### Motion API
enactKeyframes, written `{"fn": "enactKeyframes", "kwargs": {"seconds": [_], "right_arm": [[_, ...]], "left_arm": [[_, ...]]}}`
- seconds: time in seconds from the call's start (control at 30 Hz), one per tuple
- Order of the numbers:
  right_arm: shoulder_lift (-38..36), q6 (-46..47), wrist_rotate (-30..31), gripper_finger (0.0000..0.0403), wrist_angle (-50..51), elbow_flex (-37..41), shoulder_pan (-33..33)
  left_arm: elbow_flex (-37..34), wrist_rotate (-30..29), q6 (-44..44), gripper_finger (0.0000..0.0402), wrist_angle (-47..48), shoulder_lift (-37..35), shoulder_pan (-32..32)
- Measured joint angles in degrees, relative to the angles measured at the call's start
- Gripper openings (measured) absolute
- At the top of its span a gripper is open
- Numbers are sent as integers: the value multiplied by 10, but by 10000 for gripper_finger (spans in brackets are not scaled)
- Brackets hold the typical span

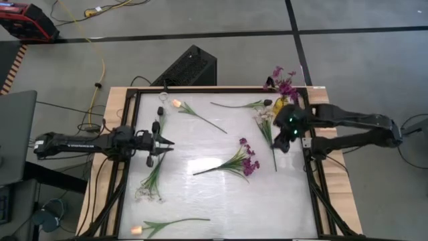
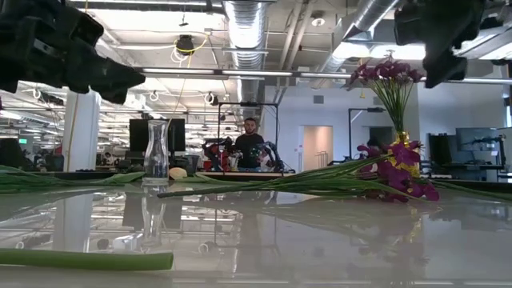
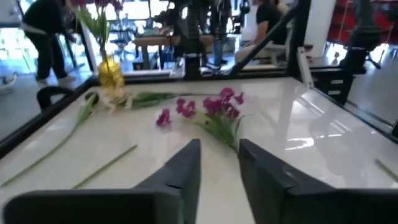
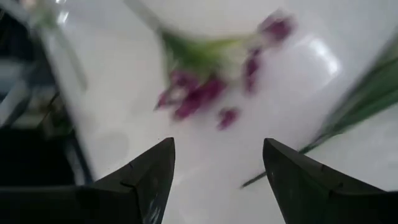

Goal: Sort flowers into vase by color
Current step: Put the violet flower into the yellow vase

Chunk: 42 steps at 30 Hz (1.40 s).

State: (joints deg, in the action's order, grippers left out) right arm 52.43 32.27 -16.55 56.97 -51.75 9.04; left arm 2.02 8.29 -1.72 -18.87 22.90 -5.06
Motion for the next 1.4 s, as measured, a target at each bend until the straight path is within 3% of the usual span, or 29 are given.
{"fn": "enactKeyframes", "kwargs": {"seconds": [0.17, 0.37, 0.63, 0.97, 1.23, 1.4], "right_arm": [[39, 66, -6, 270, -47, 0, -104], [95, 78, -2, 269, -142, 0, -186], [172, 78, 3, 269, -191, 0, -220], [222, 78, 4, 269, -198, 0, -250], [226, 78, 6, 269, -198, -2, -255], [226, 69, 7, 269, -194, -2, -255]], "left_arm": [[0, -44, 25, 176, -77, 26, 60], [6, -92, 41, 220, -168, 143, 123], [146, -133, -19, 220, -161, 393, 163], [324, -119, -55, 220, -113, 681, 158], [411, -130, -25, 219, -61, 814, 133], [430, -80, 15, 219, -50, 852, 118]]}}
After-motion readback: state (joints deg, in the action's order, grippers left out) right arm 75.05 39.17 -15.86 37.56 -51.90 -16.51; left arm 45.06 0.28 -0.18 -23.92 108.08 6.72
